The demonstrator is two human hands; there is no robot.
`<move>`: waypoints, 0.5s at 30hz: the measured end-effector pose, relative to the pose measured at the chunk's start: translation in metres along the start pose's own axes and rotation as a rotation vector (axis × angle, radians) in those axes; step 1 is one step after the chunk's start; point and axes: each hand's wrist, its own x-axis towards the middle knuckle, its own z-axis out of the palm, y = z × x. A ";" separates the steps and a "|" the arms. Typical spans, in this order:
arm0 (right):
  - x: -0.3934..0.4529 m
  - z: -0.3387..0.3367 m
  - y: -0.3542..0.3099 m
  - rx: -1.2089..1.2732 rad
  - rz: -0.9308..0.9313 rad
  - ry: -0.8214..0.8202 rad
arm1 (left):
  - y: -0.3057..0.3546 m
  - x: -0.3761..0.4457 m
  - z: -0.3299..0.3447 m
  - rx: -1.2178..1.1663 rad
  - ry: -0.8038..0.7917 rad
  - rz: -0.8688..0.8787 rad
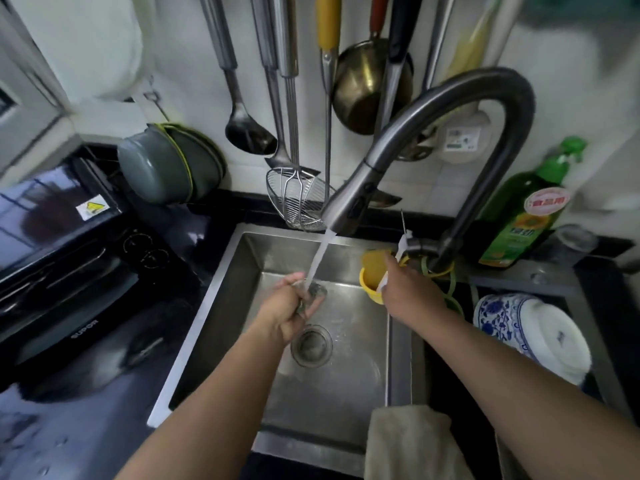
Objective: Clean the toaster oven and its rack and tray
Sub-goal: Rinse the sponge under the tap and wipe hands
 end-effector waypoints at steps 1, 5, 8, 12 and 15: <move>0.008 -0.004 0.000 -0.077 -0.007 -0.009 | -0.001 0.002 0.010 -0.008 -0.007 -0.014; 0.029 -0.019 -0.002 -0.330 -0.028 -0.041 | -0.009 0.003 0.015 -0.174 -0.038 -0.133; 0.045 -0.028 -0.003 -0.450 0.004 -0.051 | -0.009 -0.007 -0.003 -0.201 -0.056 -0.185; 0.061 -0.040 0.003 -0.457 0.122 0.015 | 0.000 -0.020 -0.014 0.034 -0.009 -0.185; 0.055 -0.053 0.002 -0.369 0.201 0.015 | -0.003 -0.024 -0.022 0.290 0.028 -0.087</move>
